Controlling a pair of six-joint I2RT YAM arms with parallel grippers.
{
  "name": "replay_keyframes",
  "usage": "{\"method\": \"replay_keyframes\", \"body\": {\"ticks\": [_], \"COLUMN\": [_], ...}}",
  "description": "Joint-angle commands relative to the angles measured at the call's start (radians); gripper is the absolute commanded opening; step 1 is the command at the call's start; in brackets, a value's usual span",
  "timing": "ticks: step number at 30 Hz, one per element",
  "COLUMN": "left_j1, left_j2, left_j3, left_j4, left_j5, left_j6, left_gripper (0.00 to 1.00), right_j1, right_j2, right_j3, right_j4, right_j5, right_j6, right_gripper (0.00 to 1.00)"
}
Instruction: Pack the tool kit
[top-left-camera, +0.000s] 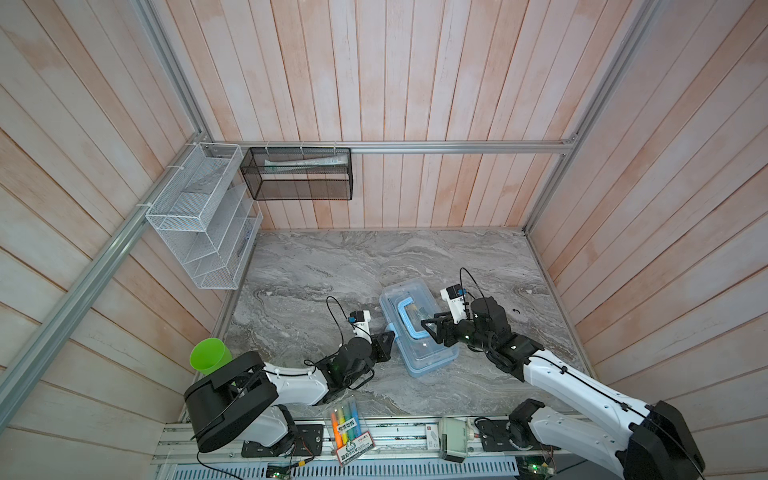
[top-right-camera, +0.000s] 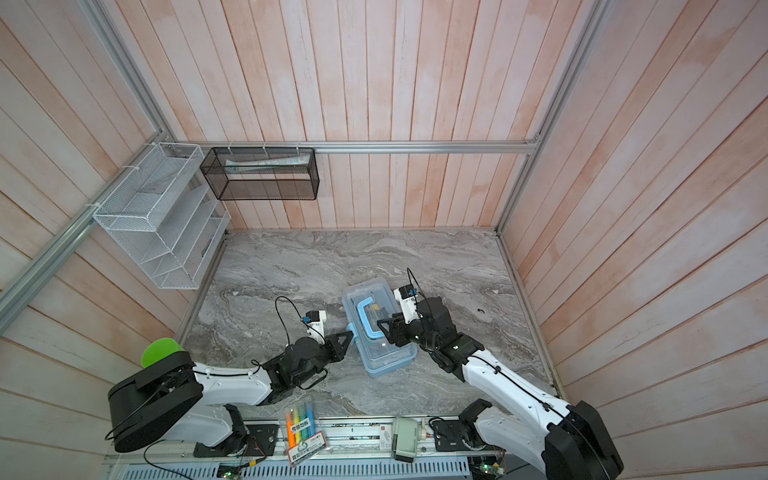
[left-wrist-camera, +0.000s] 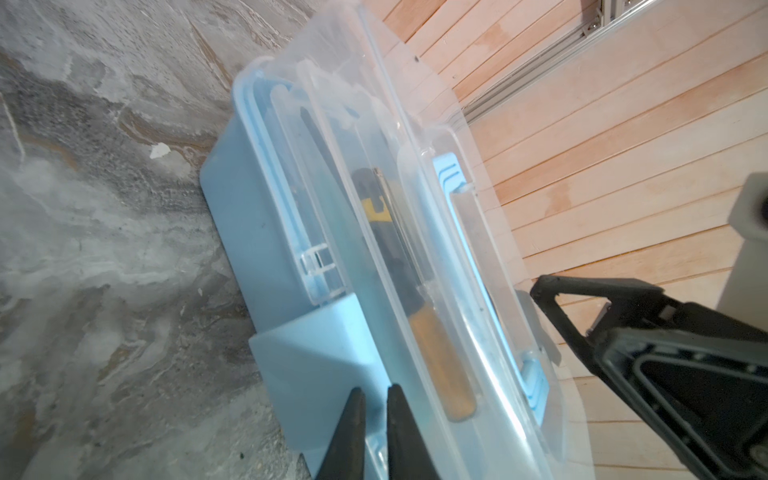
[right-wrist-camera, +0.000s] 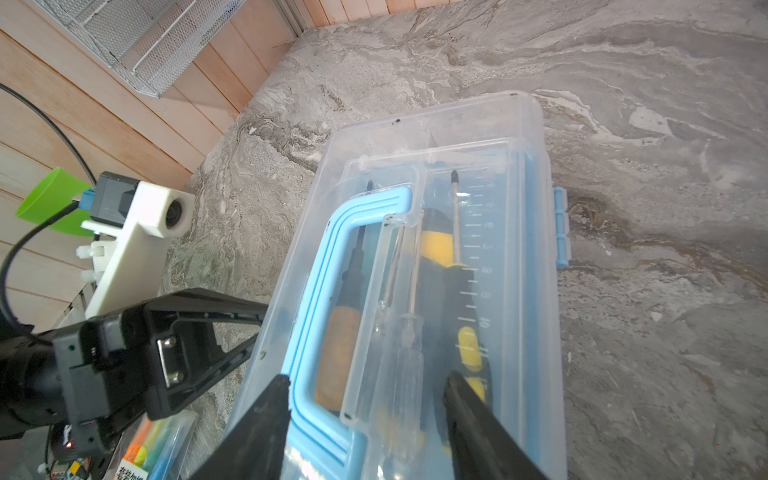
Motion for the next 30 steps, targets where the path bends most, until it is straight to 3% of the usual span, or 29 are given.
{"method": "replay_keyframes", "body": {"ticks": [1, 17, 24, 30], "left_j1": [-0.012, 0.003, 0.003, 0.003], "left_j2": [0.000, -0.133, -0.054, 0.047], "left_j3": [0.032, 0.022, 0.077, 0.152], "left_j4": [-0.049, -0.345, -0.358, -0.322], "left_j5": [-0.018, -0.149, -0.140, -0.082], "left_j6": [0.026, 0.025, 0.075, 0.112], "left_gripper": [0.14, 0.10, 0.01, 0.00], "right_j1": [-0.004, -0.004, -0.003, -0.003], "right_j2": [0.011, 0.000, -0.002, 0.003], "right_j3": [-0.040, -0.032, -0.036, -0.038], "right_j4": [-0.108, -0.115, -0.117, -0.113], "right_j5": [0.007, 0.015, 0.015, 0.019], "right_j6": [0.021, 0.019, 0.020, 0.019], "right_gripper": [0.61, 0.61, 0.61, 0.61]}}
